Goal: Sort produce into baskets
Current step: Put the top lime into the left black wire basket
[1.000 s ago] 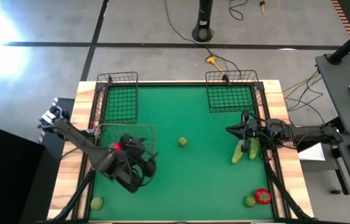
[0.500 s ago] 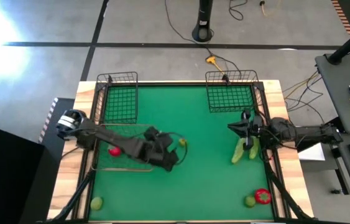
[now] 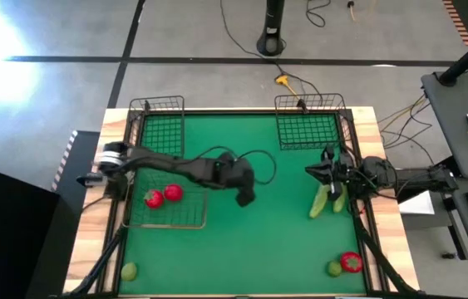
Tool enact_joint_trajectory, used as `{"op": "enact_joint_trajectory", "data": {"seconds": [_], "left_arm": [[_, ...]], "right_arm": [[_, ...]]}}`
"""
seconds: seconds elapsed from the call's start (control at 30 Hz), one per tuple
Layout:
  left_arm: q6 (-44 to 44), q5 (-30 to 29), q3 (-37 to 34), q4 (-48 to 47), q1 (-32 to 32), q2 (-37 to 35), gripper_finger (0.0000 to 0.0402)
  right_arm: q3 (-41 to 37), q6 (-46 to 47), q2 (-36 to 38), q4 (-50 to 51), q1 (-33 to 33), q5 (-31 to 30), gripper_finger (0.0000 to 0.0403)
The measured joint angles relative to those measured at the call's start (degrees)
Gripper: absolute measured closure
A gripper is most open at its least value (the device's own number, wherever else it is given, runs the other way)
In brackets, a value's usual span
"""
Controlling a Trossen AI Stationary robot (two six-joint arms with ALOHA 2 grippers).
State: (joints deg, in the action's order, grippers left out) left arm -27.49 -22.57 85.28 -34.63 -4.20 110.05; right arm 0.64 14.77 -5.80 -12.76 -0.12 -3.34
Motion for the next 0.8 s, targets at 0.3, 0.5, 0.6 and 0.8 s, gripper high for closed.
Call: {"op": "enact_joint_trajectory", "data": {"seconds": [0.3, 0.5, 0.6, 0.8], "left_arm": [[1.38, 5.64, 5.47, -2.89, 2.10, 8.06, 0.0041], [-2.07, 5.10, 6.10, -3.65, 0.94, 9.94, 0.0041], [-3.72, 5.11, 6.16, -3.38, 0.56, 10.16, 0.0041], [-6.24, 3.85, 6.16, -3.32, 0.20, 11.42, 0.0041]], "right_arm": [[0.00, 0.58, -0.01, -0.44, 0.00, 3.35, 0.0374], [0.00, 1.88, -0.04, -0.50, 0.00, 3.35, 0.0374], [0.00, 3.26, -0.13, -0.25, 0.00, 3.35, 0.0374], [0.00, 6.31, -0.36, 2.09, 0.00, 3.33, 0.0374]]}}
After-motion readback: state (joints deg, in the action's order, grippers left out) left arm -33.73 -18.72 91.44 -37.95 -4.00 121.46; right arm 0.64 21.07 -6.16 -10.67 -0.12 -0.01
